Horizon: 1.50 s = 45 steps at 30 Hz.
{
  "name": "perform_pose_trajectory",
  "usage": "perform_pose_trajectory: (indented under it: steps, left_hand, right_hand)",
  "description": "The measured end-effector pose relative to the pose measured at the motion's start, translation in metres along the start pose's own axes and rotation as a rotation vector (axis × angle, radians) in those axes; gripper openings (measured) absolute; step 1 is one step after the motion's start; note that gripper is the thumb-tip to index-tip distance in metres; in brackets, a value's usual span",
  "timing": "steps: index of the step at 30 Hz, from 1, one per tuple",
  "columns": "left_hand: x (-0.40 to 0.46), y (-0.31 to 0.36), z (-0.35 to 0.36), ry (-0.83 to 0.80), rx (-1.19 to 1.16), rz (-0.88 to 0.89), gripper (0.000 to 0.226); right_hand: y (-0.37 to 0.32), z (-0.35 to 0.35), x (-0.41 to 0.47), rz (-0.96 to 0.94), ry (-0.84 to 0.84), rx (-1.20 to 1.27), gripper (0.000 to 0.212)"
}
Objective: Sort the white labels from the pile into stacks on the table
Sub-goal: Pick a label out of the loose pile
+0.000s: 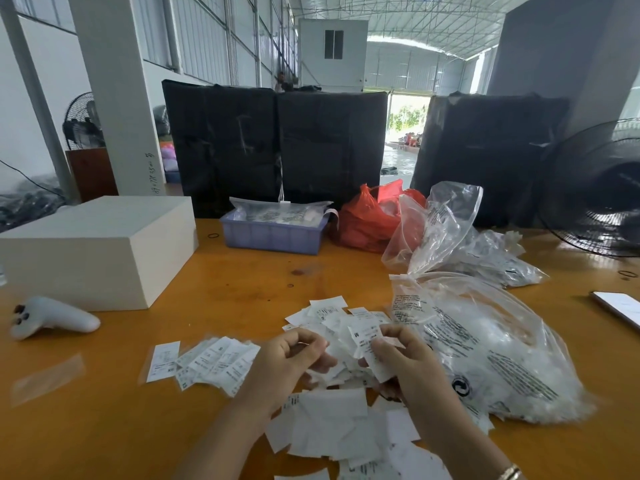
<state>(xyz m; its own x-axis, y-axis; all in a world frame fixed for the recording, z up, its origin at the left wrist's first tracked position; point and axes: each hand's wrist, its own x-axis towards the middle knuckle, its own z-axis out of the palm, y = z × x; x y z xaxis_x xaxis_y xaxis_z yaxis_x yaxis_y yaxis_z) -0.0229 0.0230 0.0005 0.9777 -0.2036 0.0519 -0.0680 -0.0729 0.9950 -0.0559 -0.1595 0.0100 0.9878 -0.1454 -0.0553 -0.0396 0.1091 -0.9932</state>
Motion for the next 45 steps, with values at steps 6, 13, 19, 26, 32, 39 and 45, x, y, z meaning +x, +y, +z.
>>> perform_pose_trajectory:
  steps: [6,13,19,26,32,39,45]
  left_hand:
    - [0.002,-0.003,-0.002,-0.034,0.004,0.025,0.014]
    - [0.001,-0.005,-0.002,-0.065,0.026,0.083,0.023]
    - [0.001,-0.005,-0.002,-0.076,0.042,0.099,0.025]
    - [0.001,-0.006,-0.002,-0.061,0.072,0.087,0.007]
    - [0.0,-0.004,-0.001,-0.043,0.117,0.107,0.004]
    - [-0.001,-0.003,0.0,-0.039,0.128,0.128,0.012]
    - [-0.001,-0.002,-0.002,-0.047,0.064,0.09,0.028]
  right_hand:
    - [0.001,0.002,-0.002,-0.111,-0.028,-0.03,0.025]
    - [-0.001,0.005,-0.007,-0.153,-0.053,-0.113,0.019]
    - [0.002,0.007,-0.008,-0.179,-0.065,-0.259,0.022]
    - [0.0,0.008,-0.009,-0.191,0.0,-0.181,0.023]
    - [0.001,0.01,-0.011,-0.205,0.009,-0.215,0.023]
    - [0.004,0.011,-0.012,-0.175,-0.129,-0.467,0.025]
    - [-0.001,0.006,-0.008,-0.176,0.0,-0.148,0.023]
